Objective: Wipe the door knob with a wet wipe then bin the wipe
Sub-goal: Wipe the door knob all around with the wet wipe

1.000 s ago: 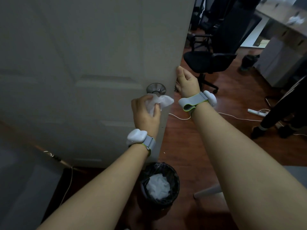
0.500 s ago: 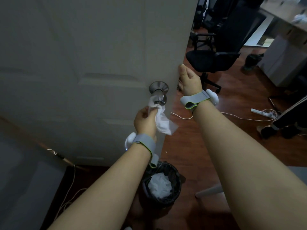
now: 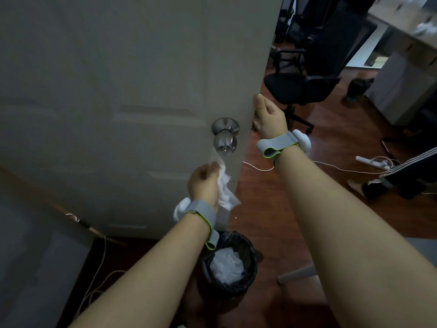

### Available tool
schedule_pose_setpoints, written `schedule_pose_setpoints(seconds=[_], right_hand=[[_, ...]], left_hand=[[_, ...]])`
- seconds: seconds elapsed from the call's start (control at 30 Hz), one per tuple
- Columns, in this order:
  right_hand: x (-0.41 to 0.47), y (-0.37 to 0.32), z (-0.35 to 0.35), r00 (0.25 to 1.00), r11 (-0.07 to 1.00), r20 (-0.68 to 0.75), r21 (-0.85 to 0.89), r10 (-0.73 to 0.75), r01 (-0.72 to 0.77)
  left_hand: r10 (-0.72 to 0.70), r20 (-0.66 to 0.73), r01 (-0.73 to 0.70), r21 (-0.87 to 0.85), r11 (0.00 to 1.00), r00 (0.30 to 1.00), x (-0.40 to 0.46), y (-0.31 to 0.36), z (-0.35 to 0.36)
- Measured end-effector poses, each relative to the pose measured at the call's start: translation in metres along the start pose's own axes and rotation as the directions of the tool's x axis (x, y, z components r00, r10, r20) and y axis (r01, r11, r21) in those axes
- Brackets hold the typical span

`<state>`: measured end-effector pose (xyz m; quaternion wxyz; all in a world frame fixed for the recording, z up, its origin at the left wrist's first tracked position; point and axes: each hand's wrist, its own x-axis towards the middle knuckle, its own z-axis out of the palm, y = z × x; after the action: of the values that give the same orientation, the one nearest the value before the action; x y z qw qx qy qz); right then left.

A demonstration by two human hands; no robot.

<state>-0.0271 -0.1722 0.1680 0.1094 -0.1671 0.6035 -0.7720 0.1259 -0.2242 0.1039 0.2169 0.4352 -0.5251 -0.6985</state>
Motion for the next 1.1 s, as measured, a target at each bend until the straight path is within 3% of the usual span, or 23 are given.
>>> schedule_pose_setpoints(seconds=[0.07, 0.1, 0.17, 0.2, 0.27, 0.33, 0.47, 0.7, 0.83, 1.0, 1.1], right_hand=[[0.0, 0.0, -0.001, 1.0, 0.999, -0.025, -0.037, 0.012, -0.013], [0.0, -0.001, 0.0, 1.0, 0.999, -0.022, -0.034, 0.017, -0.017], [0.0, -0.003, 0.0, 1.0, 0.999, -0.019, -0.033, 0.012, -0.013], [0.0, -0.003, 0.001, 1.0, 0.999, -0.011, -0.033, 0.01, -0.01], [-0.001, -0.004, 0.001, 1.0, 0.999, -0.015, -0.034, 0.009, -0.01], [-0.001, -0.003, 0.001, 1.0, 1.0, -0.022, -0.009, 0.017, -0.018], [-0.001, -0.005, 0.0, 1.0, 1.0, -0.006, -0.009, 0.029, -0.029], [0.001, -0.003, -0.001, 0.999, 0.999, -0.002, 0.013, 0.039, -0.039], [0.0, -0.004, -0.001, 0.999, 0.999, 0.015, 0.017, 0.039, -0.039], [0.0, -0.004, 0.0, 1.0, 1.0, 0.005, -0.002, 0.03, -0.03], [0.0, -0.004, -0.001, 1.0, 0.999, 0.025, -0.027, 0.019, -0.018]], left_hand=[[0.333, -0.221, -0.296, 0.183, 0.937, 0.917, 0.002, 0.006, -0.001], [0.514, -0.202, -0.461, 0.258, 0.849, 0.833, 0.0, 0.012, 0.0], [0.768, -0.044, -0.717, 0.327, 0.615, 0.639, 0.001, 0.023, 0.005], [0.816, 0.044, -0.78, 0.328, 0.533, 0.576, 0.003, 0.028, 0.007], [0.83, 0.213, -0.827, 0.379, 0.415, 0.515, 0.008, 0.031, 0.009], [0.799, 0.3, -0.813, 0.459, 0.358, 0.521, 0.013, 0.032, 0.009], [0.764, 0.22, -0.728, 0.54, 0.423, 0.607, 0.016, 0.041, 0.012], [0.628, -0.064, -0.479, 0.587, 0.653, 0.776, 0.034, 0.046, 0.002], [0.487, -0.217, -0.386, 0.381, 0.84, 0.846, 0.034, 0.031, -0.006], [0.609, -0.166, -0.553, 0.288, 0.782, 0.775, 0.016, 0.02, 0.003], [0.801, 0.016, -0.745, 0.381, 0.548, 0.598, 0.011, 0.012, 0.0]])
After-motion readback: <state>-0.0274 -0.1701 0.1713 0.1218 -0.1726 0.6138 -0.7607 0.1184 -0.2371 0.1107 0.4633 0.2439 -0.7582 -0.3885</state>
